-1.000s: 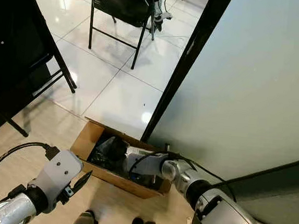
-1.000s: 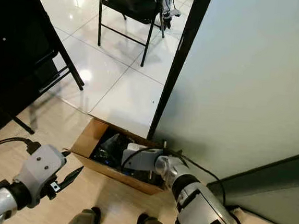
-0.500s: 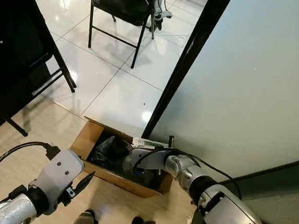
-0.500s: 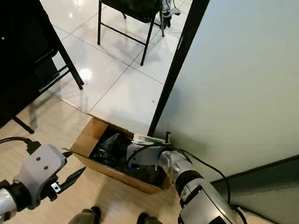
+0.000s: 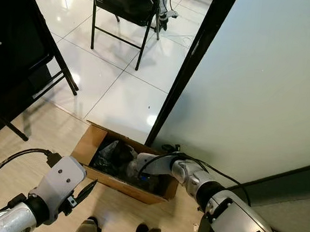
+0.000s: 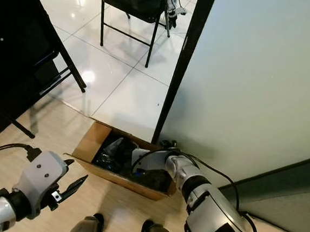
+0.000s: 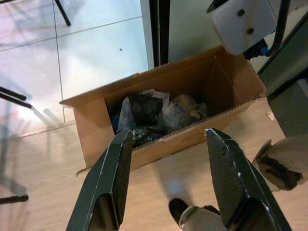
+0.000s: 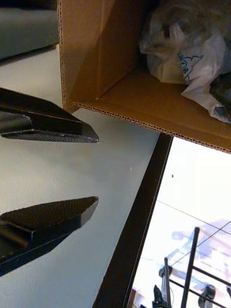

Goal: Clean up the room

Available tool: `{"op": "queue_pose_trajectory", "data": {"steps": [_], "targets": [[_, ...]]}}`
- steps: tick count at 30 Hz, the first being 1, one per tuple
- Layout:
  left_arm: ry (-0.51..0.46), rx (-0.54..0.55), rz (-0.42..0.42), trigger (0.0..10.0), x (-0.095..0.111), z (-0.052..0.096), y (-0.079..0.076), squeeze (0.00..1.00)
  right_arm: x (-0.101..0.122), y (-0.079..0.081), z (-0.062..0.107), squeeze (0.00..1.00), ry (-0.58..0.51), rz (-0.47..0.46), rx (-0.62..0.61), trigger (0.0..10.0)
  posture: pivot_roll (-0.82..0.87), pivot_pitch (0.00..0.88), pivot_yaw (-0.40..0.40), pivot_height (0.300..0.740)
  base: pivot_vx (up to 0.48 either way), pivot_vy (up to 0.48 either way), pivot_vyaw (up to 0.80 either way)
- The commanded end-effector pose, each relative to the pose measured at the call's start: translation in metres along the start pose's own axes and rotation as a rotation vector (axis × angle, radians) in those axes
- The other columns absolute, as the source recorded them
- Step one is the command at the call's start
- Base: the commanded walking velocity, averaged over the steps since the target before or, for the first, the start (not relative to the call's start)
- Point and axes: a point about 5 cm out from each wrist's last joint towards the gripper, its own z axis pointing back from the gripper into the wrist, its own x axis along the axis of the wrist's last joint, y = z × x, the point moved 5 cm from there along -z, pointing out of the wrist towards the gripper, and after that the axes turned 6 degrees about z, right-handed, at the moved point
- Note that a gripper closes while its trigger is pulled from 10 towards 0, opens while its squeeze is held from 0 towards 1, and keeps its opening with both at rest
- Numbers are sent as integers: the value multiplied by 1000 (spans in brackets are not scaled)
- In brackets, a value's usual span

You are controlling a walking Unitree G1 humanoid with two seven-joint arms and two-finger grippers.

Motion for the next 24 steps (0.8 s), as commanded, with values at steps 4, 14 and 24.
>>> {"op": "queue_pose_trajectory", "data": {"steps": [4, 14, 24], "targets": [[40, -6, -9, 10000, -8, 3, -2, 0, -5, 13, 1, 0, 16, 11, 36, 10000, 274, 349, -119, 731, 0, 0, 0], [65, 286, 209, 10000, -35, -15, 33, 0, 12, 7, -2, 0, 9, -720, 135, 10000, 108, 248, -111, 731, 0, 0, 0], [3, 223, 318, 10000, -34, -36, 9, 0, 24, -23, -4, 0, -66, -1136, 51, 10000, 46, 152, -71, 731, 0, 0, 0]]}}
